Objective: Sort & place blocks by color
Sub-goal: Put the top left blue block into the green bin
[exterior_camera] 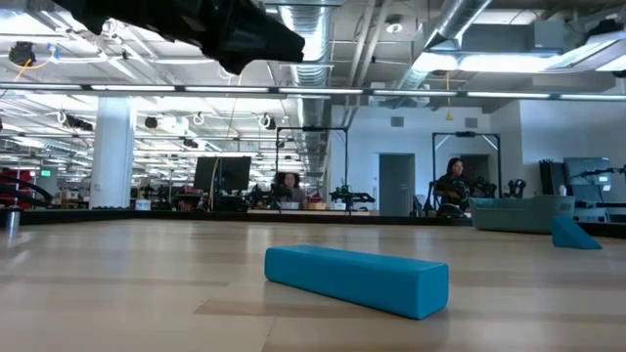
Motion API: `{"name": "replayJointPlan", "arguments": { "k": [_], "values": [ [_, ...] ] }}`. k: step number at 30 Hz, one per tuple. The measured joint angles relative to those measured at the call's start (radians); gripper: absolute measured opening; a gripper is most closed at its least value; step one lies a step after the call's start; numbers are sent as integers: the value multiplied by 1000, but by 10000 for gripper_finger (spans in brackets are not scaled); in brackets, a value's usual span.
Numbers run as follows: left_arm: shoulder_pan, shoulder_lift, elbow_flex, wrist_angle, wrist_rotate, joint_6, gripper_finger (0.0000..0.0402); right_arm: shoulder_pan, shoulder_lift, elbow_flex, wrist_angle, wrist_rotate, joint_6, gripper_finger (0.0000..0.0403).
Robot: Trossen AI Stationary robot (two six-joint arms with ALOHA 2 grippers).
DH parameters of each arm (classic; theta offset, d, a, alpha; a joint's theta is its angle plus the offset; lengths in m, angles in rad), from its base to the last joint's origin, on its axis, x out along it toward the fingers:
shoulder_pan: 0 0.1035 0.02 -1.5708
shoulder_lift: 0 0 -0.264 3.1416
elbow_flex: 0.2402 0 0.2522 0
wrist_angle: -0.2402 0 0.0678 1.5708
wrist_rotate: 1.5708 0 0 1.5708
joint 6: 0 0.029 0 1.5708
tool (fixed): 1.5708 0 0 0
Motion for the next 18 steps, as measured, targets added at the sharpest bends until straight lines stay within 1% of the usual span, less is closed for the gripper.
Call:
{"name": "replayJointPlan", "arguments": {
  "k": [3,6,9,12,14,18],
  "values": [
    [17,0,0,43,4,7,192,44,-17,-64,72,-9,91,122],
    [45,0,0,85,44,-11,192,77,-41,-118,147,-40,169,123],
    [69,0,0,109,101,-16,192,101,-42,-157,204,-98,240,124],
    [88,0,0,93,140,-16,192,123,-39,-178,235,-181,296,132],
    [96,0,0,79,140,-16,192,132,-39,-180,234,-233,336,137],
    [104,0,0,60,140,-14,192,153,-41,-172,222,-235,355,137]
  ]
}}
